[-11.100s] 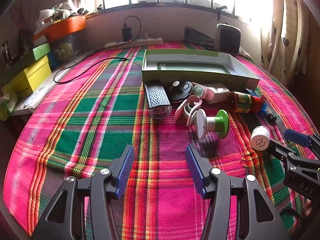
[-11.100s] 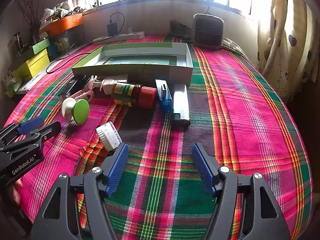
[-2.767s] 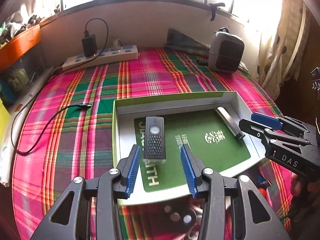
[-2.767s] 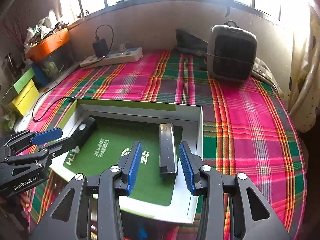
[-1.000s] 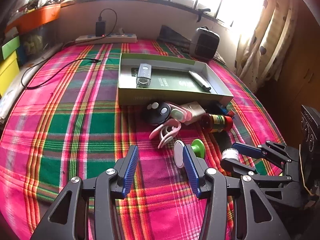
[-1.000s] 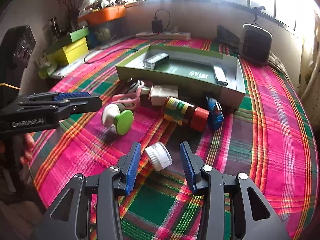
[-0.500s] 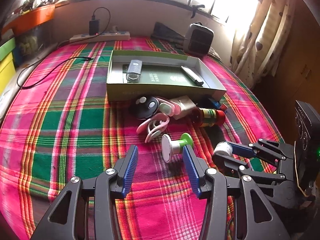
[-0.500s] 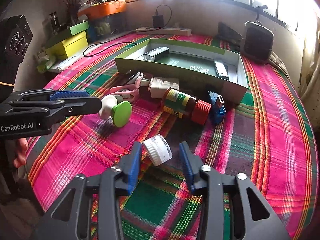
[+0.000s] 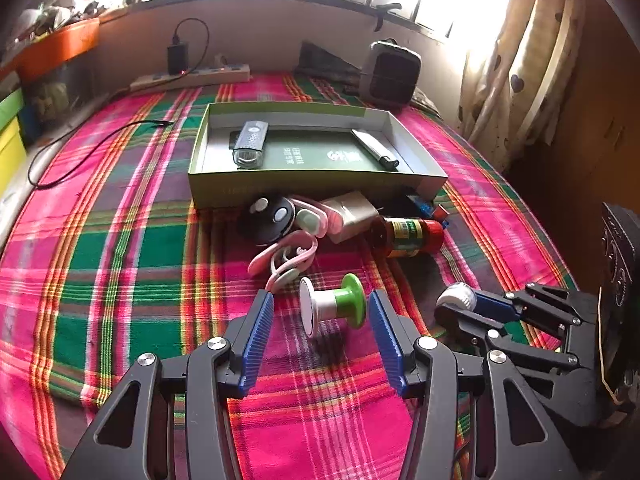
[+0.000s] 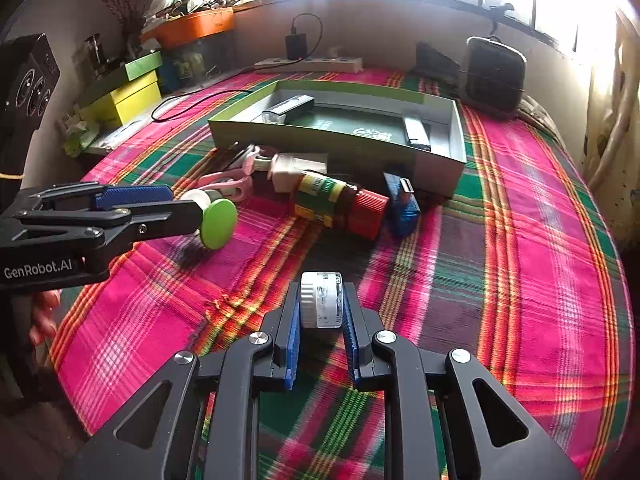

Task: Organize rigid objects
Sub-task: 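Grasp the white round container with the right gripper while the left gripper grasps the white-green spool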

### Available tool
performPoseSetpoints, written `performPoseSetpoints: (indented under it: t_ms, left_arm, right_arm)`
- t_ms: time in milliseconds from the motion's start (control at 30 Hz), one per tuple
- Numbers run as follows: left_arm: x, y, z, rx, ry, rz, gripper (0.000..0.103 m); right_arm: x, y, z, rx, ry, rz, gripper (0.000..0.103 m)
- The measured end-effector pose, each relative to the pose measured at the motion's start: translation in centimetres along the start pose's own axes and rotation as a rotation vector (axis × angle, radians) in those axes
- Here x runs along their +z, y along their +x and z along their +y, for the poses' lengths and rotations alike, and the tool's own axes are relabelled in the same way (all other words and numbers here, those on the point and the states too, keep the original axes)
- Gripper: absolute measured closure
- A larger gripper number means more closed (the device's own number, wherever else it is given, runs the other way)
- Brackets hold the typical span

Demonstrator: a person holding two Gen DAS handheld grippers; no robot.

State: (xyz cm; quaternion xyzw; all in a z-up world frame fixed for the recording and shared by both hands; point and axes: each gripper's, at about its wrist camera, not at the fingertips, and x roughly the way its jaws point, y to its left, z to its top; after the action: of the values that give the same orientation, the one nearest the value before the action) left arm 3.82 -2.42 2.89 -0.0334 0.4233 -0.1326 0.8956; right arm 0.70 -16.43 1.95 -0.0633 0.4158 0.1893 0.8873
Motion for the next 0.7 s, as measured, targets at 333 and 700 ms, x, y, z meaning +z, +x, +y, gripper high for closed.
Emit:
performPoseSetpoints:
  t_ms: [333, 700]
  left_arm:
    - [-0.2, 1.9, -0.9, 0.044, 0.024, 0.026, 0.054]
    - [-0.2, 2.5, -0.4, 0.078, 0.013, 0.015, 0.054]
  right_arm:
    - [-0.1, -0.2, -0.4, -0.006, 0.016, -0.004, 0.083]
    - [-0.1, -0.2, -0.6, -0.004, 0.025, -0.004, 0.083]
